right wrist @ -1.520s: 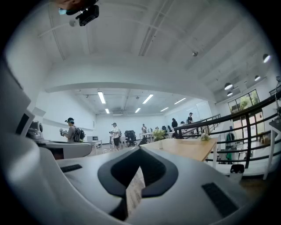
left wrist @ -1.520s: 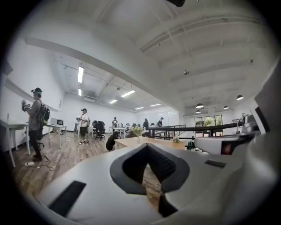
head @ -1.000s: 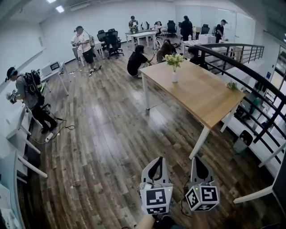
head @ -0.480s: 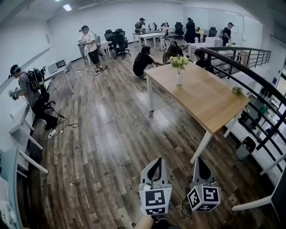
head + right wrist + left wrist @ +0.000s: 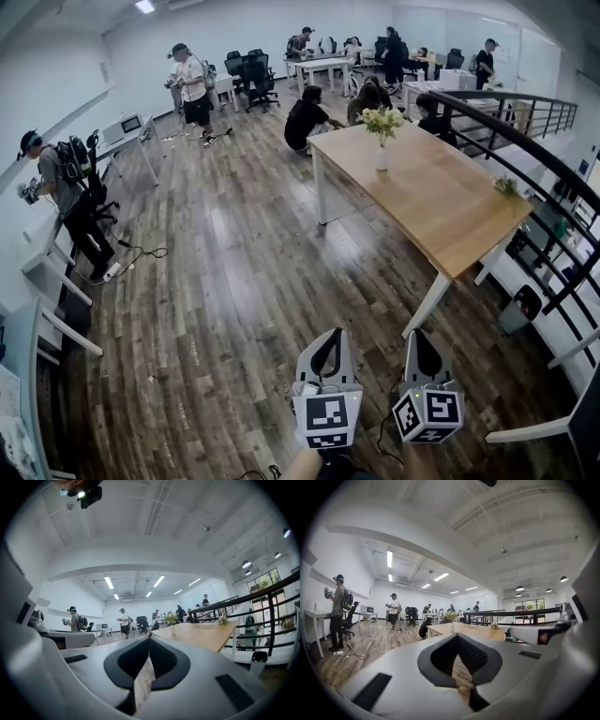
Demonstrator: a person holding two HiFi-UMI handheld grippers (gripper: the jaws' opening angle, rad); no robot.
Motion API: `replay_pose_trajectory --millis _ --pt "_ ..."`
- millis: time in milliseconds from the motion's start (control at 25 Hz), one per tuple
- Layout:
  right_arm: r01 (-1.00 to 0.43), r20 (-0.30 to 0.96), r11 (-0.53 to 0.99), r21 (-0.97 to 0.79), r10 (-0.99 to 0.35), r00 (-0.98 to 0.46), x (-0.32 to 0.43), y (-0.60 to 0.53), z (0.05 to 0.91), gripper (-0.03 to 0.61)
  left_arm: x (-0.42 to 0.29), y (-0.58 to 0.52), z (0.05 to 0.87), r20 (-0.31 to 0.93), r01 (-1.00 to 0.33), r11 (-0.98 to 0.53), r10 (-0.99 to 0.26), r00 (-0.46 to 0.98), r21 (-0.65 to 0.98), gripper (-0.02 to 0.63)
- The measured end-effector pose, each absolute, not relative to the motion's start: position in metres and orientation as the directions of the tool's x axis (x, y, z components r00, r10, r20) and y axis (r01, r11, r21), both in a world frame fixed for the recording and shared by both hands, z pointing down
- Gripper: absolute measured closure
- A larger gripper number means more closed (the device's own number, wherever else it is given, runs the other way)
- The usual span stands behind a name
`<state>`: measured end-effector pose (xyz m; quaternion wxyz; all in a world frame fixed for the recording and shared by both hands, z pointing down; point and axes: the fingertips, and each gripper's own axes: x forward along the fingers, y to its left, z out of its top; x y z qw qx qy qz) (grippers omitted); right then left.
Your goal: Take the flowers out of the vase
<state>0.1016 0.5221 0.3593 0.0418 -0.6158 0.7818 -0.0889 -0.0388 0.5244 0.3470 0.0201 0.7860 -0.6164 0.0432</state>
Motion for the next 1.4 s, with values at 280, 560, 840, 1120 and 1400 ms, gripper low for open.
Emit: replay_pose_trajectory --millis 280,560,840,1120,1400 --pt "-0.956 0.044 0.221 -0.191 -0.971 -0.233 0.095 0.48 0.364 0.578 -0.044 0.479 0.353 0.092 -0.968 -0.252 -0.964 0.25 -0.013 0.589" --pt "-0.962 0.048 0.202 -0.184 -0.976 -0.214 0.082 0.423 0.355 0.577 -0.054 0.421 0.349 0.098 -0.961 -0.277 -0.956 0.276 -0.003 0.589" --pt "-0.963 0.045 0.19 -0.192 -0.978 -0.202 0.064 0.364 0.349 0.577 -0.075 0.36 0.344 0.097 -0.958 -0.287 -0.953 0.286 0.005 0.589" --pt "-0.968 0.037 0.171 -0.184 -0.983 -0.18 0.049 0.315 0.35 0.578 -0.09 0.31 0.346 0.091 -0.954 -0.3 -0.95 0.299 0.003 0.589" --pt "-0.972 0.043 0.159 -0.175 -0.985 -0.169 0.04 0.285 0.358 0.578 -0.096 0.275 0.356 0.096 -0.95 -0.313 -0.945 0.313 0.014 0.589"
